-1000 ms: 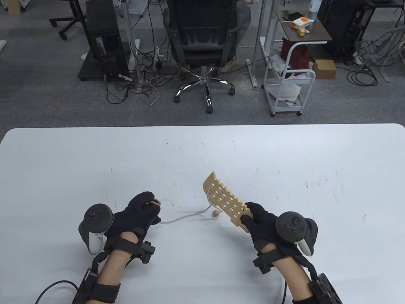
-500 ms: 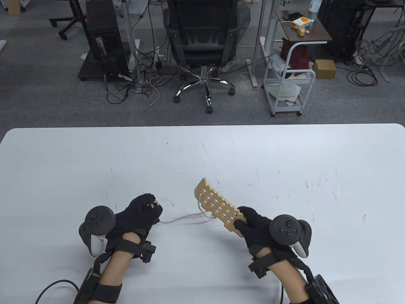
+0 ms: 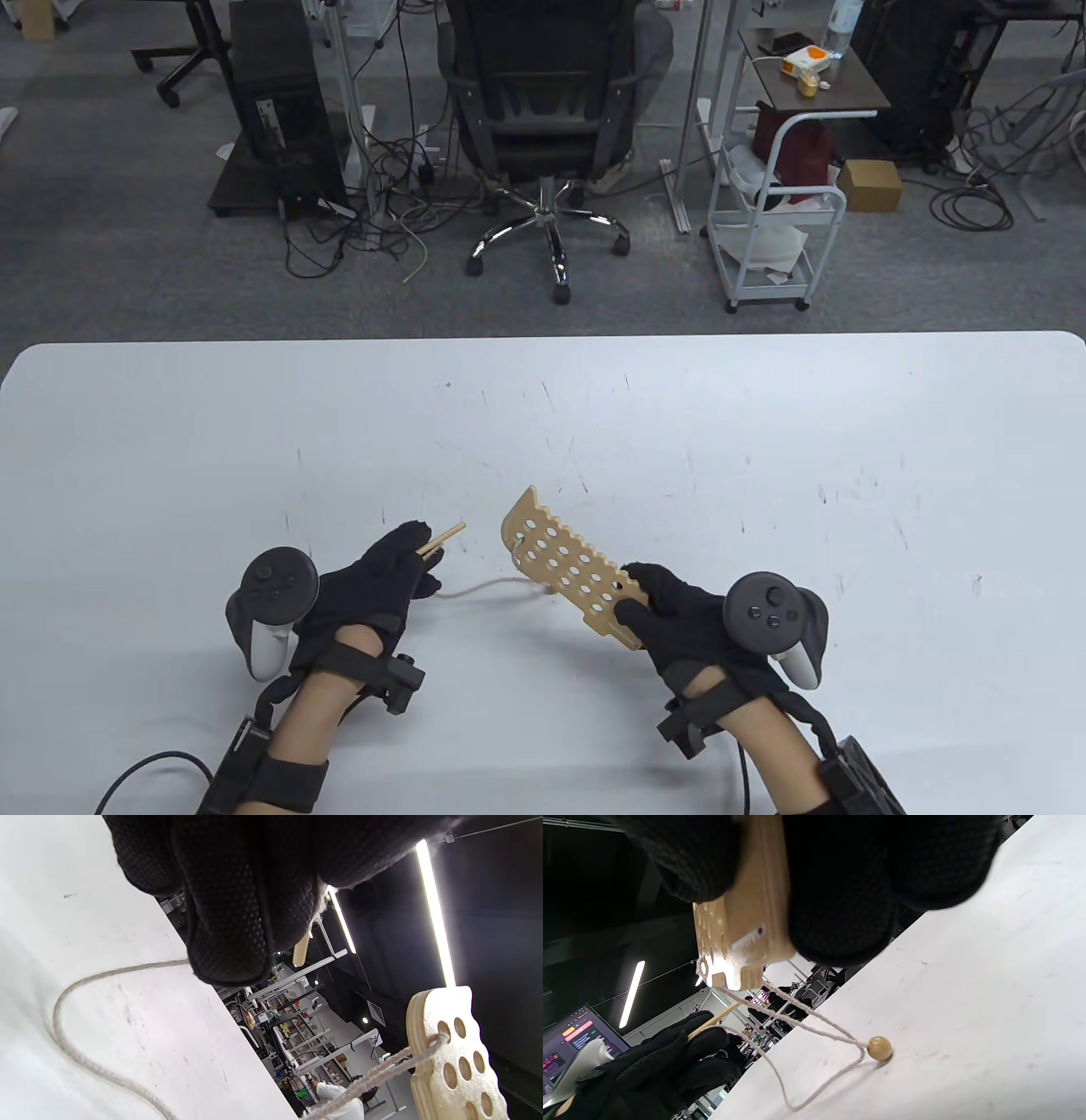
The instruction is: Thread rope through all holes on crocodile lacing toy
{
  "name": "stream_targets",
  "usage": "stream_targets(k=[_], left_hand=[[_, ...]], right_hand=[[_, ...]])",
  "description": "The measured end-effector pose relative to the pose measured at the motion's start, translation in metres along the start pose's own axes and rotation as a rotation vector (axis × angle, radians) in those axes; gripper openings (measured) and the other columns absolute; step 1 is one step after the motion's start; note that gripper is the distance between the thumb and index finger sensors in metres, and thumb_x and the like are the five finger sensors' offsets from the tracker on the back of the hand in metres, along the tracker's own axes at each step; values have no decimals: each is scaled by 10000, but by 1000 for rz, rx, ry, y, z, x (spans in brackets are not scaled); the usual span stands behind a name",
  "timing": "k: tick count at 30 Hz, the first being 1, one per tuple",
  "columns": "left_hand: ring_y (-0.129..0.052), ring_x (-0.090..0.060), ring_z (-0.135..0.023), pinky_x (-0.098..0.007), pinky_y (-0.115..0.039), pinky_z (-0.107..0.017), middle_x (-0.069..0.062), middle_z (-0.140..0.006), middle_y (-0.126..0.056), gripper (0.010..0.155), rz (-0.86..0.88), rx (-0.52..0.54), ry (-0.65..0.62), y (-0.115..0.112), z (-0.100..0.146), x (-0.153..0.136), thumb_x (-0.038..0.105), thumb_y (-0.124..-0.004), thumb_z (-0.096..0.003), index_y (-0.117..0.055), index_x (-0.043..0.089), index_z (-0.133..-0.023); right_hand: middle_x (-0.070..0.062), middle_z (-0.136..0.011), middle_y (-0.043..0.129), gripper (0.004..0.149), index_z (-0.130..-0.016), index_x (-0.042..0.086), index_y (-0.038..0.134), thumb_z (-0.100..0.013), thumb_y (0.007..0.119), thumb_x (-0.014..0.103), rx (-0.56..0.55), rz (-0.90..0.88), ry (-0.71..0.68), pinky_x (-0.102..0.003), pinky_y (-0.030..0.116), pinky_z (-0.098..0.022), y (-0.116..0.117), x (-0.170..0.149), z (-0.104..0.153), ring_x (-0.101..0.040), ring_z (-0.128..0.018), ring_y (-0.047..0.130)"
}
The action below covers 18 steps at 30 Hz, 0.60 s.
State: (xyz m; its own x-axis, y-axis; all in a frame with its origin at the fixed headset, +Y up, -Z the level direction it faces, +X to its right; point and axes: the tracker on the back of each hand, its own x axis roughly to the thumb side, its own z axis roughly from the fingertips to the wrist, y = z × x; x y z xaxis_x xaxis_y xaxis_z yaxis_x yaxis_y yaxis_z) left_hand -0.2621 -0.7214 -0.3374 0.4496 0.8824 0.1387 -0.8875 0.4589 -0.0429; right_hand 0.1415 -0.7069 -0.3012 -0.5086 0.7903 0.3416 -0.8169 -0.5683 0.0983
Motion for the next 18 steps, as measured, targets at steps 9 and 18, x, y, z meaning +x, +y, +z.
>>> stream_targets(k=[9,18], left_hand=[[-1135,-115,-618,-408,-787,-659,109,-785,-1010,486,183,-97,9,-6,-4,-9,413,-789,-448,-738,285,-915],[-1096,-84,-478,-396,-777,-644,124,-758,-1048,444,421,-166,37,-14,-5,-15,407,-805,-436,-808,374,-879]], right_hand=[[-46,-667,950,488,-906,176,710,-477,806,388,71,-49,-39,-459,818,-400,5,1,-1,-214,-425,1019],[-47,-665,951,488,-907,179,714,-476,806,388,140,-81,-75,-460,818,-401,12,3,-2,-215,-423,1019]])
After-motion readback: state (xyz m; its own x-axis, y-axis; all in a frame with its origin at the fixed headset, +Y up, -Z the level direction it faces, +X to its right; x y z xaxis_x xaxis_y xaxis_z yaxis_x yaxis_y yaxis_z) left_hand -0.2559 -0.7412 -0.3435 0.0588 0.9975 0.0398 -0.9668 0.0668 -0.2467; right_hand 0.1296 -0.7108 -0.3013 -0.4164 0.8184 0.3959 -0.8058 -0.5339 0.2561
